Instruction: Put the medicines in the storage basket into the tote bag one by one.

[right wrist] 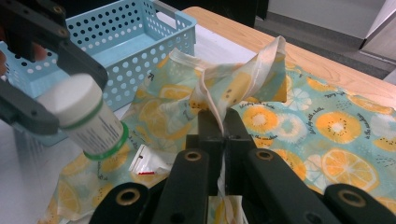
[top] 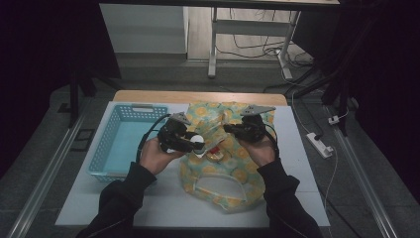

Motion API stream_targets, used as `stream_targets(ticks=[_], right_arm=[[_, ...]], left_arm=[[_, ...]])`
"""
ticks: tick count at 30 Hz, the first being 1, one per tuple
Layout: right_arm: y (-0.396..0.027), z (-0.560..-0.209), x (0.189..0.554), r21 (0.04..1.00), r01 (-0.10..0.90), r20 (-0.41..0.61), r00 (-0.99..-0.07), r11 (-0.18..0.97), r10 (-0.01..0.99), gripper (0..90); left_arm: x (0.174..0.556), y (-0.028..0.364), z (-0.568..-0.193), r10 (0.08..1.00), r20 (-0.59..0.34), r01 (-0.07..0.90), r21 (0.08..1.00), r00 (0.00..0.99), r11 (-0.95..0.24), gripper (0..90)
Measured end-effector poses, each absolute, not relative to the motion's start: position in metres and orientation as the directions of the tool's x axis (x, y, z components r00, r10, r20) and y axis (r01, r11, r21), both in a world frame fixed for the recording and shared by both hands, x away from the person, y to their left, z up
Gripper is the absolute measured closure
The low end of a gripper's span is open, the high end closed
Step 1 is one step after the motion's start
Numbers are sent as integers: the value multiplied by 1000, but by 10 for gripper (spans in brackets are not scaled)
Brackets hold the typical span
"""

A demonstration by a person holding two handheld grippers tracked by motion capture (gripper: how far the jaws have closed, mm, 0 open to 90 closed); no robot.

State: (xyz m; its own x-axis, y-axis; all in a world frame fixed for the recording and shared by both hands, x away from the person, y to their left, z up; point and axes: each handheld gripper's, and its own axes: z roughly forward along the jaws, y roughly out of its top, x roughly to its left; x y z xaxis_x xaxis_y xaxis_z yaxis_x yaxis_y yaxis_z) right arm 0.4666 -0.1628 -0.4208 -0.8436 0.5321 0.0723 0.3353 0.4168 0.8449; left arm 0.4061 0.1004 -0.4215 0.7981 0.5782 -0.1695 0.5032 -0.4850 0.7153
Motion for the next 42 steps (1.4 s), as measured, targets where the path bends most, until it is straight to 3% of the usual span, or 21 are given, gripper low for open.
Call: stream_targets(ticks=[17, 42], right_arm=[[-164, -419, 466, 848, 330, 70, -845, 414, 530, 897], [-166, -420, 468, 846, 338, 73, -840, 413, 537, 897]], left_arm=[[425, 59, -440, 559, -168, 498, 699, 812, -513, 497], [452, 33, -472, 593, -148, 519, 676, 792, -524, 495]])
